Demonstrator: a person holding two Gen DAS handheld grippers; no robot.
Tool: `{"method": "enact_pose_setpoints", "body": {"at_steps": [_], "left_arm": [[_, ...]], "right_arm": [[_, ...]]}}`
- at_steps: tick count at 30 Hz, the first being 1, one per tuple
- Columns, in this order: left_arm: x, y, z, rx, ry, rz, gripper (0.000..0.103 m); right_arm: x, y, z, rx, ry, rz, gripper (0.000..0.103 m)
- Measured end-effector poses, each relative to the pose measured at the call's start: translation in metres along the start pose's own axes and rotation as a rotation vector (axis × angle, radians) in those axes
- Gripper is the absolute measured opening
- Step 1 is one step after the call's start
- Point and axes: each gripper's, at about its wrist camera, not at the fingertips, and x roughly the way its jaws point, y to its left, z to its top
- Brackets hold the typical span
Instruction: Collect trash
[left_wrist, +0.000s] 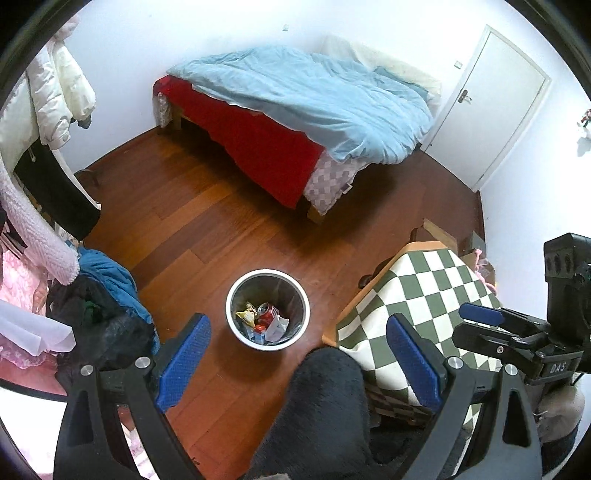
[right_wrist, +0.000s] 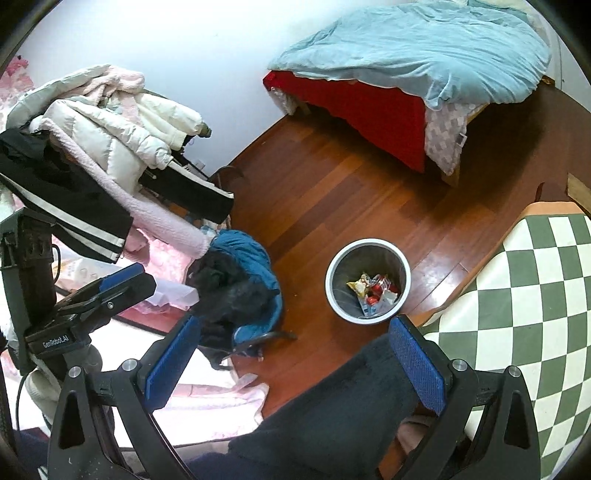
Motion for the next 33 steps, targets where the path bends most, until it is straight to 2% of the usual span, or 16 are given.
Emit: {"method": "enact_pose_setpoints", "body": {"at_steps": [13,25,26,33], "left_arm": [[-0.028,0.002,-0.001,-0.018,-0.015,-0.051,0.097],[-0.017,0.002,-0.006,-0.014,-0.001,-0.077,0.097],[-0.015,0.001,-0.006,-0.012,0.001,-0.075,0.102],[-0.007,0.008,-0.008,-0.028,0.018,-0.08,0.103]], "right_arm": [[-0.007,0.013,0.007,-0.008,0.054,0.052,0.103],[0.006,0.012,0.008,-0.004,0.086,0.022,0.103],[0.006,0.012,0.008,-0.004,0.086,0.019,0.103],[0.007,0.013,0.008,-0.003,0.087,0.011,0.103]]}}
